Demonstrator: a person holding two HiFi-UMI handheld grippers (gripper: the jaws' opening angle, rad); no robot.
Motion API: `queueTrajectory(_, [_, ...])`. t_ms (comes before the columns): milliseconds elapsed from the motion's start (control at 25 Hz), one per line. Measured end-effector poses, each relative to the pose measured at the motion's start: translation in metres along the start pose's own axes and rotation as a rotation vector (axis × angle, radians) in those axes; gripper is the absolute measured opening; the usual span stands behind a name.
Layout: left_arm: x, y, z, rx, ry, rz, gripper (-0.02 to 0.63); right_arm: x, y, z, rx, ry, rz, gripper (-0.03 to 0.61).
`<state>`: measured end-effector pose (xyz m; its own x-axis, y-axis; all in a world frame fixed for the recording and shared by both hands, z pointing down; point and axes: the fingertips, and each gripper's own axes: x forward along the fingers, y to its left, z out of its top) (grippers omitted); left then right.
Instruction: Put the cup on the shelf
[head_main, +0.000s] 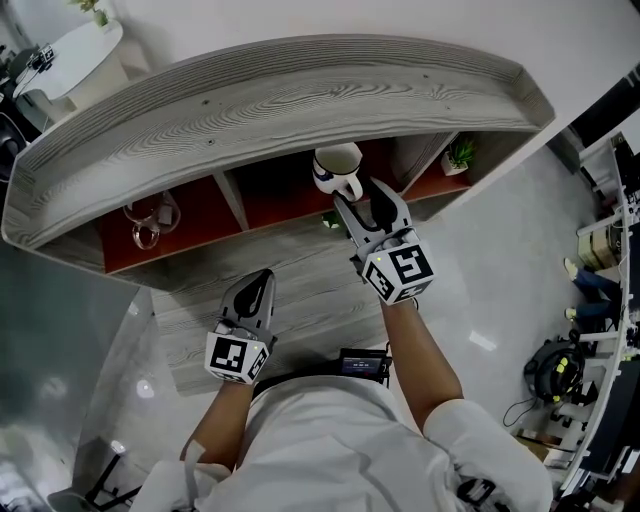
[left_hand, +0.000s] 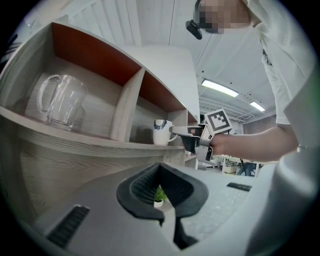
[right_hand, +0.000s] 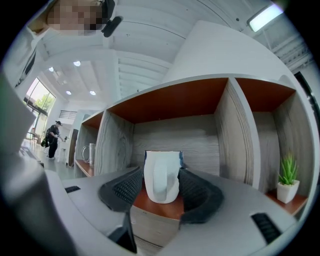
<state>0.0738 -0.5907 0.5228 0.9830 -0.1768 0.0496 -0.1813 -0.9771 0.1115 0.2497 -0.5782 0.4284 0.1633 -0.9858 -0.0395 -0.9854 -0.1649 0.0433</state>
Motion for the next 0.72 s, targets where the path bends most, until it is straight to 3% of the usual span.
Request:
queueTrajectory(320, [-0.011, 0.008, 0.006, 0.001, -0.016, 0.014, 0.006, -0.043, -0.002, 0.021, -0.008, -0.07, -0.072, 0.227])
queueTrajectory(560, [-0.021, 0.013, 0.018, 0.015, -0.045, 0.023, 0.006, -0.081, 0.01, 0.013, 0.004, -0.034, -0.107, 0.101])
queueTrajectory(720, [-0.028, 0.01, 0.013, 0.019, -0.041, 0.016, 0.006, -0.107, 0.03, -0.001, -0.005, -0.01, -0.084, 0.055])
